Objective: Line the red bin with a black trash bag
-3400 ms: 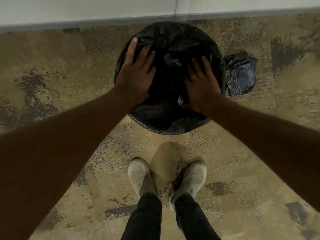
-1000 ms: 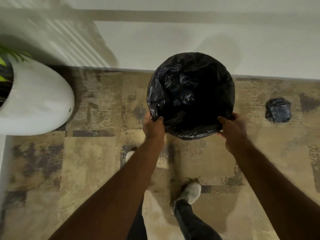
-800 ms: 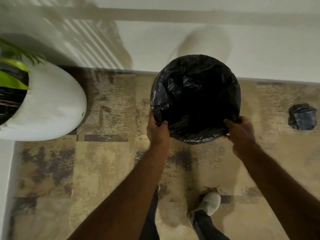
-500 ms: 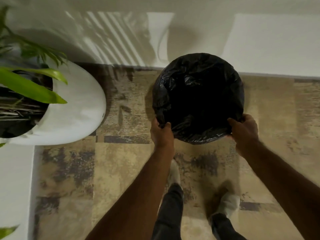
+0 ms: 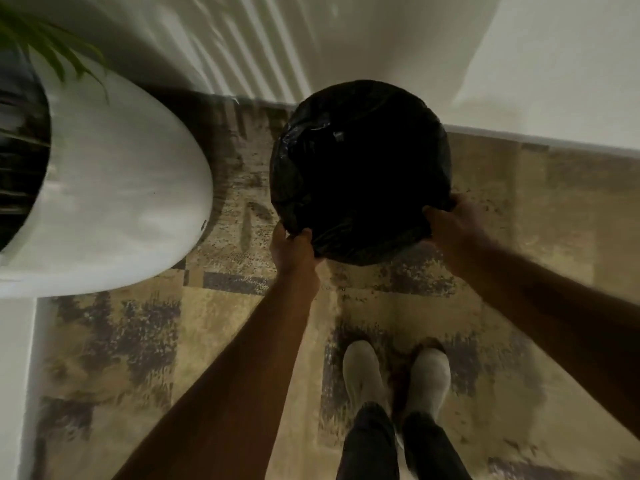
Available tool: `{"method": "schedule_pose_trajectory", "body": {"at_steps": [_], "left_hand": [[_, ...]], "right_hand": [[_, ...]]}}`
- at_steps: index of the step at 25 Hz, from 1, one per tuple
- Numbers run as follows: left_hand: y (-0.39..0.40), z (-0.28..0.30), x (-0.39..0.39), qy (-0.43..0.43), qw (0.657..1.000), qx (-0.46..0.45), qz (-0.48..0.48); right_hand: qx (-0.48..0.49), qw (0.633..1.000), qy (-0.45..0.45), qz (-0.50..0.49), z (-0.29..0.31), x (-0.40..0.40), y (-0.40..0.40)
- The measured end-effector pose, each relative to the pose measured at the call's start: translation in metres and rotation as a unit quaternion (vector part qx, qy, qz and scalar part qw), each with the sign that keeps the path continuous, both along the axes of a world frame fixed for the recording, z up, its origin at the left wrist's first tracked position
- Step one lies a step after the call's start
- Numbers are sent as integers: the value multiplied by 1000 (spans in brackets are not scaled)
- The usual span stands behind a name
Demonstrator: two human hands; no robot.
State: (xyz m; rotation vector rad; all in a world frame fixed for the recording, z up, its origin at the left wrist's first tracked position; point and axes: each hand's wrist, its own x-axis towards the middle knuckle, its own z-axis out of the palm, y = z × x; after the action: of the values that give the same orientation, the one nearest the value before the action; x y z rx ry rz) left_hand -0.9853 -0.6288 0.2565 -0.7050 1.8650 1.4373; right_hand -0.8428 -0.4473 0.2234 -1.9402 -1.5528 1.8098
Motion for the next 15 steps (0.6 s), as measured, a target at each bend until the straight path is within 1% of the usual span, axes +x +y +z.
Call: {"method": "schedule_pose_trajectory", "body": {"at_steps": [4,7,10,12,14,15], "left_hand": [[1,-62,-18,-9,999,10,32],[2,-92,-25,-8,999,24,33],[5,-110,-32,0,999,34,28],[5,-114,-35,2,999,36,12],[5,-109,-33,0,999,29,-15],[3,-111,-33,4,999,24,-28]], "right_hand": [[7,1000,-14,17,-65,-23,7],[27,999,-34,27,-95,-31,10],[61,997,-28,43,-107,-36,14],[64,996,-28,51,-108,-37,19],[52,996,-33,62,-106,-36,22],[35,998,-10,44,-106,-35,22]]}}
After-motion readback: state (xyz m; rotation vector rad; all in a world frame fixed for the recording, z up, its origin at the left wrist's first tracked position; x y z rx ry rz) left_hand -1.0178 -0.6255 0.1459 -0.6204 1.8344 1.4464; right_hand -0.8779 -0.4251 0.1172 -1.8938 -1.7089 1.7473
